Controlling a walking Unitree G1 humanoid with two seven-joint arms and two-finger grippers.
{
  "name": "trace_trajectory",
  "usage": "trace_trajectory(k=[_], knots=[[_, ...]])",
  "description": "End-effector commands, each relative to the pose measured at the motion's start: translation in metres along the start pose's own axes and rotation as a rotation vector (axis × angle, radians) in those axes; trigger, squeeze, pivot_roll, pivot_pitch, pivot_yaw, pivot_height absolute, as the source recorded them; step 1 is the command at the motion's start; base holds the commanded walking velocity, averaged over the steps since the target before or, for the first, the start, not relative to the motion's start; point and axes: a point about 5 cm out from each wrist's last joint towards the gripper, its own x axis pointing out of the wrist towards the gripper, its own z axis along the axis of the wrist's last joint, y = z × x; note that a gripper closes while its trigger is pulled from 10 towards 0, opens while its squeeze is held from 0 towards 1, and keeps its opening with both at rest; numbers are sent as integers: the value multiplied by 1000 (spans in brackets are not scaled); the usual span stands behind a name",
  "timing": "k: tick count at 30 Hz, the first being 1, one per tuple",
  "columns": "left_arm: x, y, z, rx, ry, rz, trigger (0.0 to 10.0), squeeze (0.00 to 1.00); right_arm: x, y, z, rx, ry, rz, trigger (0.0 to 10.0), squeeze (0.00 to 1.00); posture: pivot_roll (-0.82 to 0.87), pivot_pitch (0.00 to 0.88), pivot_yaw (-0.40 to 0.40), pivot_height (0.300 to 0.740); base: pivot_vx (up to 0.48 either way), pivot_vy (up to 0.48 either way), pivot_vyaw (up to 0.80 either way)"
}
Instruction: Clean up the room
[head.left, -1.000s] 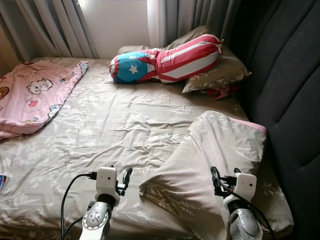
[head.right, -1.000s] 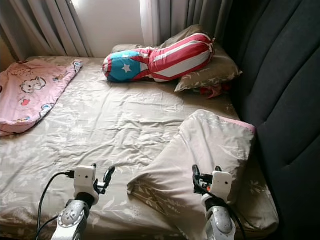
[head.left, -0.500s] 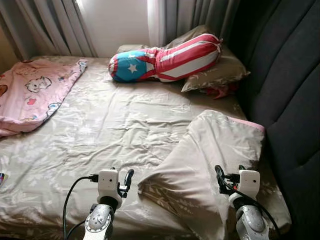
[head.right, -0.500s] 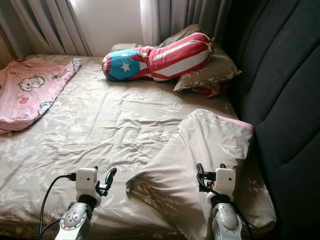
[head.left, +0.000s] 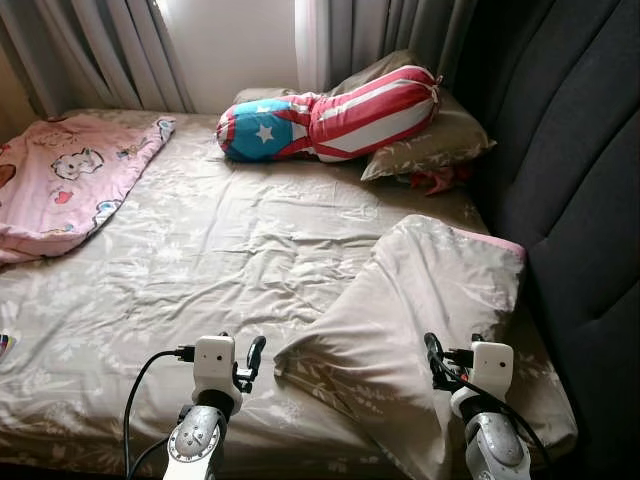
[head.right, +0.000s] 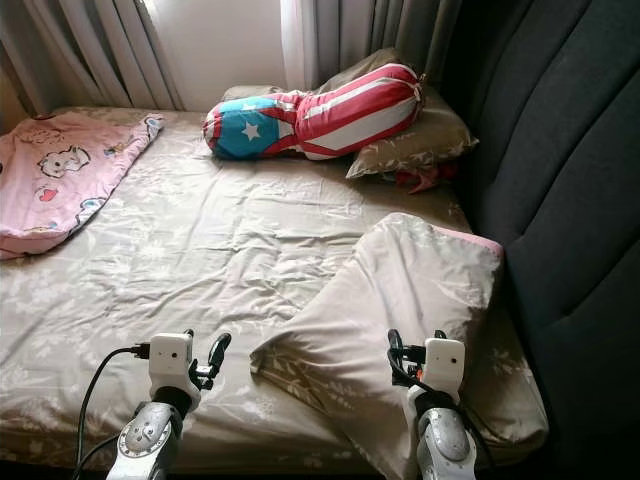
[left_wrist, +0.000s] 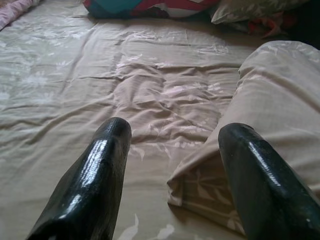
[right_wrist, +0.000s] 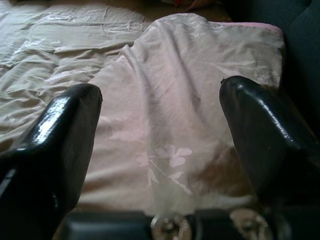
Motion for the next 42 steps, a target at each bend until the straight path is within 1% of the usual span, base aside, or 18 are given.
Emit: trace_trajectory(k=[1,5,10,13,15,27,33,39,42], knots=[[0,-1,1,-11,-2,-3,10000,0,1,0,3,-2,-8,-3,10000,0,-109,20,-59,673,0,0,0],[0,-2,1,-11,2,-9,10000,0,3,1,3,-1,-5,-2,10000,0,-108,18,-59,673,0,0,0],[0,-1,2,-10,2,-8,10000,0,5,4,0,-16,34,-1,10000,0,-103,22,-59,668,0,0,0],[0,-1,1,-9,3,-7,10000,0,4,5,0,-12,25,2,10000,0,-101,24,-60,654,0,0,0],[-1,-1,1,-9,4,-6,10000,0,4,6,0,-2,13,7,10000,0,-101,25,-60,654,0,0,0],[-3,-3,1,-7,10,-13,10000,0,4,9,-2,18,28,11,10000,0,-94,19,-57,654,0,0,0],[-3,-4,1,-10,8,-16,10000,0,4,9,-4,31,43,11,10000,0,-84,13,-55,654,255,0,0],[-3,-4,1,-13,9,-16,10000,0,5,10,-5,42,44,13,10000,0,-82,7,-53,654,259,0,-745],[-3,-5,2,-14,8,-18,10000,0,5,11,-5,32,46,22,10000,0,-83,6,-53,654,264,0,0]])
